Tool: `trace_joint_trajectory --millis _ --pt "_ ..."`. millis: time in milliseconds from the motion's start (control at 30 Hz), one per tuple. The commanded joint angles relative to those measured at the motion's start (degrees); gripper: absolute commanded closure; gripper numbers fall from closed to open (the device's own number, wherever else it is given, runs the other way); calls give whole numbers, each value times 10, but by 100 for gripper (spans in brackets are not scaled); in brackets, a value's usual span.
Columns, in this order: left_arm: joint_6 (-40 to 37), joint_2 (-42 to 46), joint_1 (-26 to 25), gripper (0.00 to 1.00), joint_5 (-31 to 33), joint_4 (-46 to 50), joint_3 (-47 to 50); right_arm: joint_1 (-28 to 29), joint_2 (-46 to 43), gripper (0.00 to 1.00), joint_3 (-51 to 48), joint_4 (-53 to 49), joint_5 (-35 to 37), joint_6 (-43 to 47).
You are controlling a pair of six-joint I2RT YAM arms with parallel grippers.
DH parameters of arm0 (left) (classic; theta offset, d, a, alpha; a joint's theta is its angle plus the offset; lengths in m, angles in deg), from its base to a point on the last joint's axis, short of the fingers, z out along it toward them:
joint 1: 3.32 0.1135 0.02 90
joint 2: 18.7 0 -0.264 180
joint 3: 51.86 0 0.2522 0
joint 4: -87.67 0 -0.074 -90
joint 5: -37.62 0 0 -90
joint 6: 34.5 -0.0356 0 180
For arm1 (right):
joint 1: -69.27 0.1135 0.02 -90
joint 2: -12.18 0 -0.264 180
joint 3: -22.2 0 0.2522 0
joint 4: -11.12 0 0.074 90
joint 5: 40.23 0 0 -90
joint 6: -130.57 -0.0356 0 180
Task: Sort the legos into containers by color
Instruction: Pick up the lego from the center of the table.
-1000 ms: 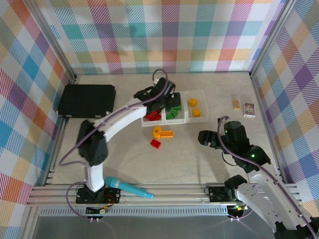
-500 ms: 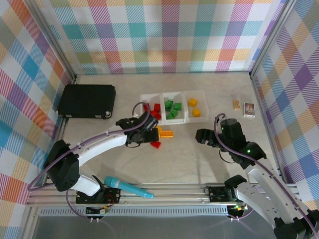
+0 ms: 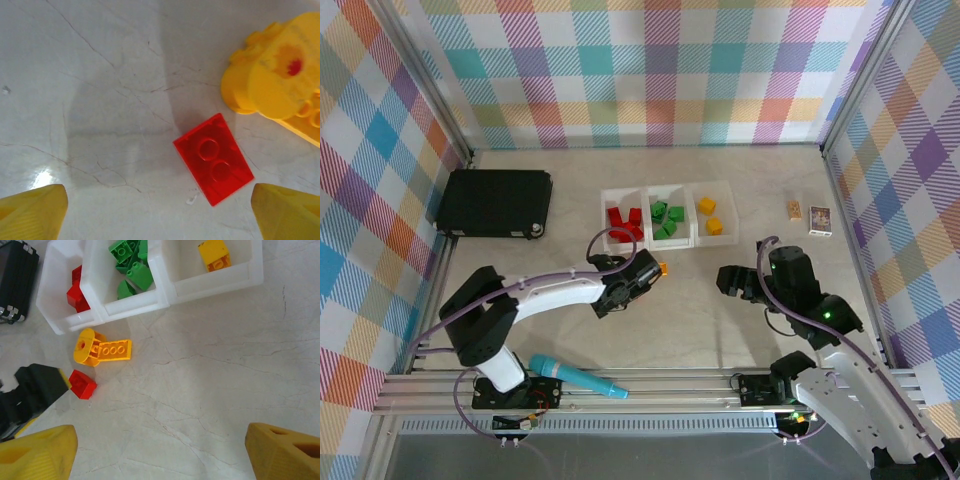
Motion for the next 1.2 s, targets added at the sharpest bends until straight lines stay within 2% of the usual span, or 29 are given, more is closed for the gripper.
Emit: trace_joint_trajectory --millis 0,167,367,567,1167 --pt "56 -21 -2 7 6 -9 -21 4 -25 13 -2 -36 2 10" --pt "43 -63 -1 9 9 -9 -62 3 -65 12 -27 -33 -7 9" --pt "42 -102 -4 12 -9 -42 -87 4 -61 12 -30 -29 -16 18" --pt "47 -123 -4 16 5 -23 -113 3 -62 12 -33 -19 -24 25" --pt "44 -142 -3 42 54 5 -103 3 -68 12 -38 -15 -22 27"
